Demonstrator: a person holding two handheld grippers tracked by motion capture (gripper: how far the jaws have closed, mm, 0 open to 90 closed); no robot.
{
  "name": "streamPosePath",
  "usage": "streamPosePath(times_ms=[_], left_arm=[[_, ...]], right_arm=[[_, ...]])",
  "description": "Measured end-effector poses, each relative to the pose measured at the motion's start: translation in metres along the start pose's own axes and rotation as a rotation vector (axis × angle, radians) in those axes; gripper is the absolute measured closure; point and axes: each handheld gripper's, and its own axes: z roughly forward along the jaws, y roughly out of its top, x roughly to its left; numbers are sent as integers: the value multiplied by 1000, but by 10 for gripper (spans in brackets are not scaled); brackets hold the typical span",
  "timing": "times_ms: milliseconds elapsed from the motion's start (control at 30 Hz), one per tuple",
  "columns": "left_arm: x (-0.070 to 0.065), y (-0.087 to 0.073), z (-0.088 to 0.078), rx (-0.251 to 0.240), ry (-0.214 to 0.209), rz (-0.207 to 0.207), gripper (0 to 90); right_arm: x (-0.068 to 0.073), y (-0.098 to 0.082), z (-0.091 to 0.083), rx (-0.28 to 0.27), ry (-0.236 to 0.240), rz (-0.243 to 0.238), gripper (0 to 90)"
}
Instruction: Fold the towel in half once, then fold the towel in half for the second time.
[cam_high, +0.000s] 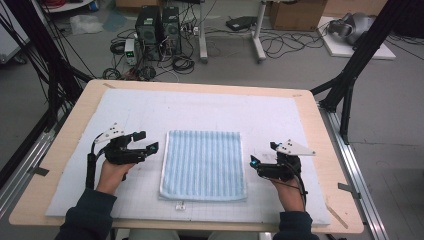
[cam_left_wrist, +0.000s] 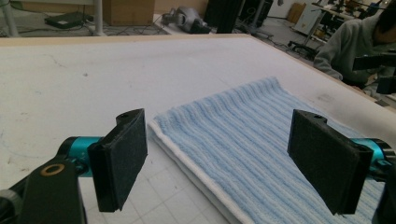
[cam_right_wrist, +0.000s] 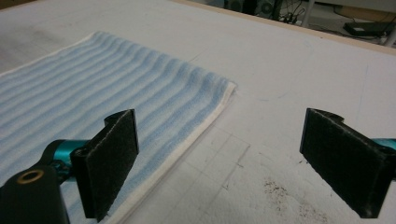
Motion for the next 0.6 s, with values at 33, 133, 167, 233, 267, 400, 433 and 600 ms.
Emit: streamPosePath(times_ms=[33,133,167,233,267,400,433,600], left_arm=[[0,0,0,2,2,0,208],[-1,-1,-2,7,3,2,209],[-1,-1,-4,6,1,1,208],[0,-1,-5,5,4,-8,206],[0,-1,-5,-1,12,-10,201],[1,-1,-6,-7,14,-28,181],[1,-1,-5,-8,12,-32,180],[4,-2,-4,-5,13,-45,180]], right_arm=[[0,0,0,0,0,-1,108],[1,1,1,1,5,0,108],[1,1,1,-1,4,3,108],[1,1,3,1,2,3,108],[1,1,3,3,1,2,108],[-1,0,5,15,1,-3,108],[0,0,5,16,2,4,108],[1,-1,5,19,3,-1,108]])
